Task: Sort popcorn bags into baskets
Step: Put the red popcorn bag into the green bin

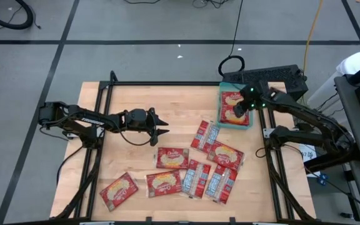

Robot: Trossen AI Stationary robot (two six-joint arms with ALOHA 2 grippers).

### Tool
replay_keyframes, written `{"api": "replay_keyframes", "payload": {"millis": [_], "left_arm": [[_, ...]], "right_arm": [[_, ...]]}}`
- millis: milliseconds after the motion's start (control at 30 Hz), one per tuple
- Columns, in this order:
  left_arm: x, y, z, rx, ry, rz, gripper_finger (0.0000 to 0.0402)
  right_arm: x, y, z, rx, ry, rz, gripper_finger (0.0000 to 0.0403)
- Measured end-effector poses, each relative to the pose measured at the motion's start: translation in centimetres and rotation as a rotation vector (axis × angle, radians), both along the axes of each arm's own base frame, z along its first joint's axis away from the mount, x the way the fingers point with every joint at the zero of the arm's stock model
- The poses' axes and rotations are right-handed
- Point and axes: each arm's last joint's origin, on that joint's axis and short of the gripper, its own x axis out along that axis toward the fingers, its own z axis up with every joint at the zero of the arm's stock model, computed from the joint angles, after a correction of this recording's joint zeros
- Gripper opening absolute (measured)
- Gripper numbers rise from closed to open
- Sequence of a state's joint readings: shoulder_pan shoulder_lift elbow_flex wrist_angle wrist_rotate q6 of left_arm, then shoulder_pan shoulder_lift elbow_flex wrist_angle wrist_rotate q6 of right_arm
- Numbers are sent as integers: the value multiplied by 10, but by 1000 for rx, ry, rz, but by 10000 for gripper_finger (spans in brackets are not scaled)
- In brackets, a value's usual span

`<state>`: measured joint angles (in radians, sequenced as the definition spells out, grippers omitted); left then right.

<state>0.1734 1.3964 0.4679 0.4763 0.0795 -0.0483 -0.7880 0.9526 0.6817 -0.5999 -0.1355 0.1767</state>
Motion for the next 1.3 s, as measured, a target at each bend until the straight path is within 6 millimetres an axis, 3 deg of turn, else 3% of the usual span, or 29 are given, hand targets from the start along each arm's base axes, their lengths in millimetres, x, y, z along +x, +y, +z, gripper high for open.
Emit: {"api": "replay_keyframes", "payload": {"millis": [433, 600, 933, 1300], "left_arm": [[0, 0, 0, 3, 0, -1, 159], [0, 0, 0, -23, -3, 12, 159], [0, 0, 0, -10, -2, 7, 159], [-1, -4, -3, -27, 33, -3, 159]], "right_arm": [[8, 2, -59, 68, 205, -48, 69], [12, -1, -69, 87, 231, -43, 50], [10, 3, -64, 102, 199, 10, 40], [7, 15, -32, -18, -9, 78, 40]]}}
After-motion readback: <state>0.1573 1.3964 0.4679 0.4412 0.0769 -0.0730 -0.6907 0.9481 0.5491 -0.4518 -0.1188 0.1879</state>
